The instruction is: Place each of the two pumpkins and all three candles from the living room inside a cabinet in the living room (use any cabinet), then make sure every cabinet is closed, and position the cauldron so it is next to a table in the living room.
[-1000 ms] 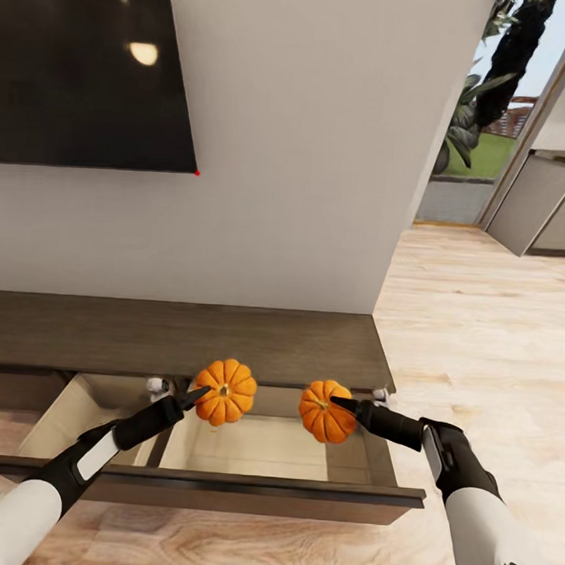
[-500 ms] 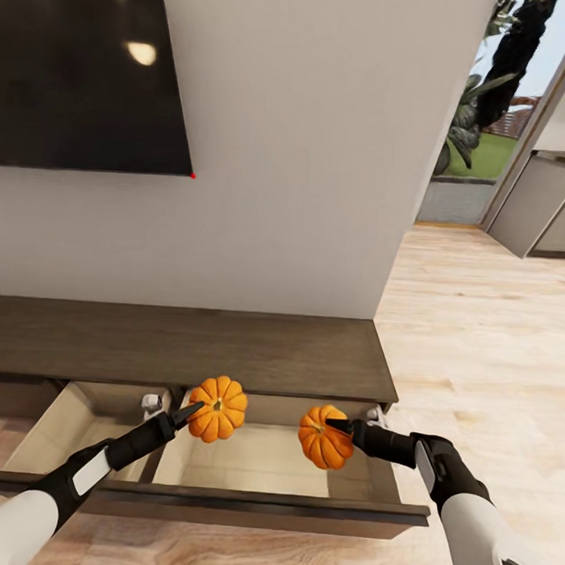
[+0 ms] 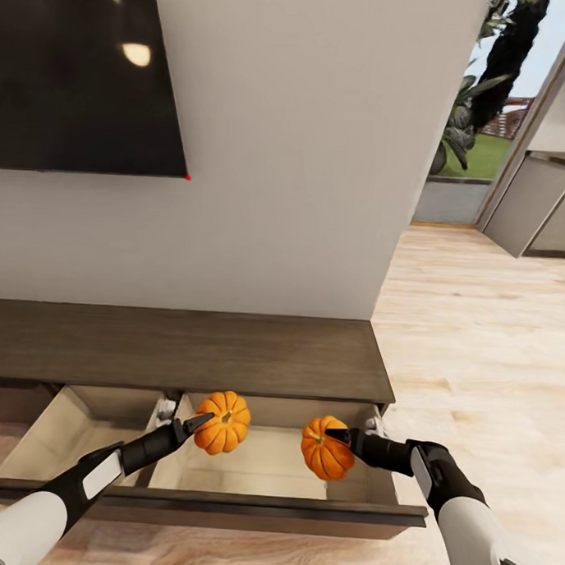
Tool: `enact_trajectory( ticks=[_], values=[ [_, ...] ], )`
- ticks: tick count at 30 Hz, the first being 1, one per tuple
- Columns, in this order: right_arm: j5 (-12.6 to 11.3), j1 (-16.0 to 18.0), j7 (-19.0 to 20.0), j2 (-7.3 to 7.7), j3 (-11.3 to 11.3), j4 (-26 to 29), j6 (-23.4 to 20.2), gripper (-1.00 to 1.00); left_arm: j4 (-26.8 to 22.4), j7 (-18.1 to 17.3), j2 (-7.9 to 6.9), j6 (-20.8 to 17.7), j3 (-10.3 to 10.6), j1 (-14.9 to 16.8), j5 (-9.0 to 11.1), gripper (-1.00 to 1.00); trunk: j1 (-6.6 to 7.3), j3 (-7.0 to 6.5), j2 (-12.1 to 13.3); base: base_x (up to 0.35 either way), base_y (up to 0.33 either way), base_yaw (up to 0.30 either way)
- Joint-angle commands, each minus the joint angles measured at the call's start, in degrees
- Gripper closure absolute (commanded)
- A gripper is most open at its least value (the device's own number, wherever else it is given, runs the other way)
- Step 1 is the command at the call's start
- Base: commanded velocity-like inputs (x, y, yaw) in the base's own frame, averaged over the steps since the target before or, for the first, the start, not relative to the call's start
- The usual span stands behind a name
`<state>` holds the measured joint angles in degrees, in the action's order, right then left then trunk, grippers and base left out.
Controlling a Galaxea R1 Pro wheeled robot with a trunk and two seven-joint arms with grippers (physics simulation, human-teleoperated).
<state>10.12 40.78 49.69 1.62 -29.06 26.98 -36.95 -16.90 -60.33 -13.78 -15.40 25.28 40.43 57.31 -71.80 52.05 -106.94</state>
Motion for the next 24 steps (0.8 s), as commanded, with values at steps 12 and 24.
enact_trajectory(
  ticks=[12, 24],
  values=[
    [0.0, 0.0, -4.5, -0.21, 0.0, -0.7, 1.8, 1.0, 9.2, 2.3, 0.82, 4.4, 0.6, -0.1, 0.2, 1.0, 0.0, -0.31, 0.0, 0.0, 0.0, -0.08],
    [0.1, 0.0, -6.3, -0.16, 0.2, -4.7, 6.9, 1.0, 11.5, 4.9, 2.07, 7.2, 0.5, -0.1, 0.2, 1.0, 0.0, -0.31, 0.0, 0.145, 0.0, 0.0]
  ],
)
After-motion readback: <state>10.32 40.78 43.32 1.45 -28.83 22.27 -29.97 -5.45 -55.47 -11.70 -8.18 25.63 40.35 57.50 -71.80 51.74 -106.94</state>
